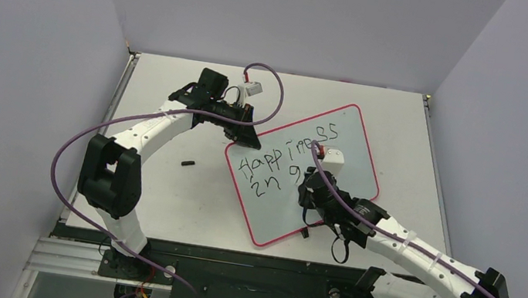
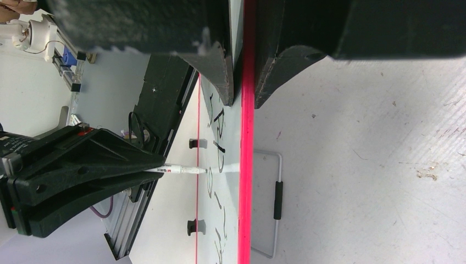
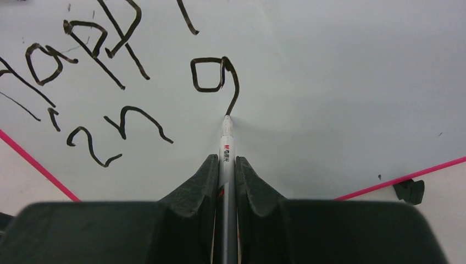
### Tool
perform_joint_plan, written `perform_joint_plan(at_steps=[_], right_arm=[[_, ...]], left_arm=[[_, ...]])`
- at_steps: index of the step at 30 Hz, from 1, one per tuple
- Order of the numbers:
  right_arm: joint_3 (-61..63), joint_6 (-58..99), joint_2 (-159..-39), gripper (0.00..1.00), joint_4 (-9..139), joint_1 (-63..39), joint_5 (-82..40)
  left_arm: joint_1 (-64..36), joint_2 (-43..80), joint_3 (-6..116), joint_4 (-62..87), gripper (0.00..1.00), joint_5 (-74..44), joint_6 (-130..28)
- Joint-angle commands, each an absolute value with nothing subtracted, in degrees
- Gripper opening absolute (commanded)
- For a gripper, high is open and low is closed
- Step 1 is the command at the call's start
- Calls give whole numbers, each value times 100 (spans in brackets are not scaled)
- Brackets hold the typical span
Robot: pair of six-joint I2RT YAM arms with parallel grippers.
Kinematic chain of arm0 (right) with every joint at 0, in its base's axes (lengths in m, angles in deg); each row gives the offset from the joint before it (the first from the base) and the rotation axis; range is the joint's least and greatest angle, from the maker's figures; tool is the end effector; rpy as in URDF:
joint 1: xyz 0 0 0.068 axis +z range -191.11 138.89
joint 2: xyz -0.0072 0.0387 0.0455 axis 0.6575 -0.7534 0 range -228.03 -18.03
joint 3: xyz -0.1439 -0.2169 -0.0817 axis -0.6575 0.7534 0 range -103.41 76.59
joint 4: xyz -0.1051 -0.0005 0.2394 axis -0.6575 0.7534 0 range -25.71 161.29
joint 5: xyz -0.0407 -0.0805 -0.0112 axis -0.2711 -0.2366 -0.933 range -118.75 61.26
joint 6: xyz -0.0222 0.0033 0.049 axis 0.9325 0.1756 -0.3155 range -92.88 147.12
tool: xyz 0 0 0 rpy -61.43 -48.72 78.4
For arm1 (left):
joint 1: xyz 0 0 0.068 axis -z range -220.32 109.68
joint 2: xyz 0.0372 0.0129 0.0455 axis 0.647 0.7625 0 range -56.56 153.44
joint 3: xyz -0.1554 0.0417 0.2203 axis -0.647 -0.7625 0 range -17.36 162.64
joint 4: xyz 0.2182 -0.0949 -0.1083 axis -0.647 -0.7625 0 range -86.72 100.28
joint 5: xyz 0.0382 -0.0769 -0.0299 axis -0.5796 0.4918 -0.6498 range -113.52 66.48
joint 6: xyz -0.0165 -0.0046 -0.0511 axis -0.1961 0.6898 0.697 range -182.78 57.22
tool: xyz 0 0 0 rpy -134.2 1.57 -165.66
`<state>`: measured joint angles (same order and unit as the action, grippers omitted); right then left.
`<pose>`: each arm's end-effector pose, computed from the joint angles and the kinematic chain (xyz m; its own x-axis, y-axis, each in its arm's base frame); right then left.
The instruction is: Write a sentence on the whiteboard
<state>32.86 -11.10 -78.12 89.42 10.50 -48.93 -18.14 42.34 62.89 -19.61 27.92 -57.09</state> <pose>0.1468 0.1654 0.2598 -0.6791 0.0780 -0.7299 -0.1974 0.9383 0.2839 0.3376 -0.1676 0.2808 -0.7614 0.2436 -0.6008 0.6424 0.4079 -0.6488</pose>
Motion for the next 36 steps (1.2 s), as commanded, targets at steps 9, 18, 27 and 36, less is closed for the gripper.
perform_joint_plan(at_steps=[9,18,27,36], right_arm=[[3278,-1366,-8148,0,9148,1376,-4894],[2402,-911,-8301,0,9260,1268,-5077],[2251,-783,-7786,0,9355,892,-5406],[2292,-590,-7932,0,9253,280,-5100]], left_arm=[[-1712,3919,6527,-1852,0,2823,-5962],[-1711,3860,6468,-1847,0,2811,-5972],[-1715,3862,6443,-1798,0,2816,-5972],[-1712,3863,6437,-1754,0,2816,-5962]])
